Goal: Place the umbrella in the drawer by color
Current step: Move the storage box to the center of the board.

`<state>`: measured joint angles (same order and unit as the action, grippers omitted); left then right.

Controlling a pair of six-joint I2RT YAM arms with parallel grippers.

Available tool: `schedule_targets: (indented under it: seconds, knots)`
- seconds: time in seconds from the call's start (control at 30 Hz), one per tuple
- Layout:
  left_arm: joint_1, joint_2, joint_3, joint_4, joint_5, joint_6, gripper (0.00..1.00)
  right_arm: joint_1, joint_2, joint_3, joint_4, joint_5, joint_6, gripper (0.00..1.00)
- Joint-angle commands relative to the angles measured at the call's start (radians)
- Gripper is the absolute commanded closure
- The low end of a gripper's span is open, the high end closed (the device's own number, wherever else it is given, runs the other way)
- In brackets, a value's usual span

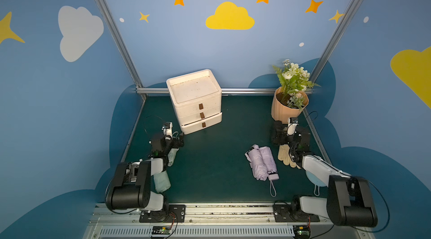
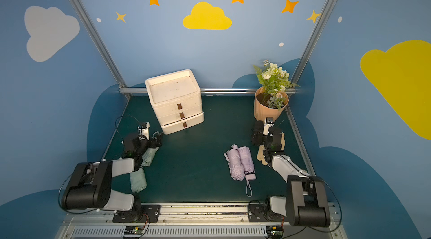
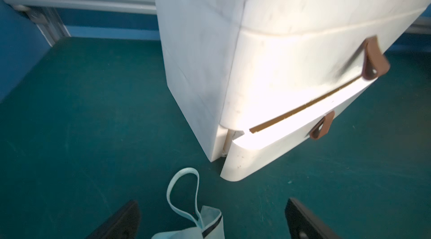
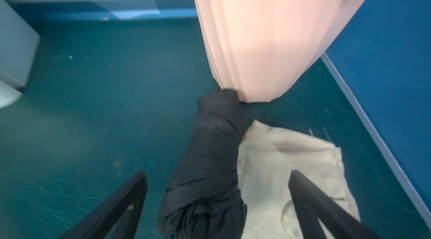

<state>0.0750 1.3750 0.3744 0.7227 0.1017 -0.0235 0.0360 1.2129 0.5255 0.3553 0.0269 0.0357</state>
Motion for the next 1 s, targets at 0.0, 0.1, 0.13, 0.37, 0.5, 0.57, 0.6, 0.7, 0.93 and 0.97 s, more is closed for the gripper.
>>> schedule_targets:
  seconds: [0.0, 0.1, 0.13, 0.37, 0.5, 0.57, 0.6, 0.7, 0.93, 0.97]
  knots:
    - [-0.006, -0.205, -0.022, -0.062, -0.092, -0.056, 0.0, -0.003, -0.129, 0.072, -0.149, -0.096, 0.152, 0.01]
    - [-0.007, -0.428, 0.06, -0.307, -0.2, -0.224, 0.0, 0.003, -0.173, 0.128, -0.119, -0.338, 0.255, 0.02]
    - [-0.006, -0.478, 0.113, -0.41, -0.254, -0.309, 0.0, 0.009, -0.167, 0.141, -0.099, -0.391, 0.279, 0.01]
    - [0.093, -0.553, 0.374, -0.931, -0.22, -0.748, 0.0, 0.133, 0.097, 0.414, -0.027, -0.659, 0.588, 0.01]
    - [0.125, -0.446, 0.465, -0.96, 0.004, -0.865, 0.0, 0.205, 0.296, 0.56, 0.081, -0.746, 0.746, 0.01]
    - [0.131, -0.374, 0.522, -0.959, 0.094, -0.869, 0.0, 0.229, 0.397, 0.63, 0.155, -0.779, 0.834, 0.01]
    - [0.134, -0.333, 0.553, -0.957, 0.142, -0.869, 0.0, 0.242, 0.447, 0.667, 0.188, -0.792, 0.873, 0.02]
    - [0.138, -0.229, 0.635, -0.938, 0.267, -0.87, 0.0, 0.273, 0.586, 0.8, 0.208, -0.812, 0.94, 0.01]
    - [0.14, -0.083, 0.717, -0.823, 0.302, -0.865, 0.0, 0.323, 0.856, 1.097, 0.166, -0.815, 1.003, 0.01]
    - [0.14, -0.054, 0.736, -0.816, 0.312, -0.865, 0.0, 0.33, 0.897, 1.149, 0.153, -0.82, 1.007, 0.01]
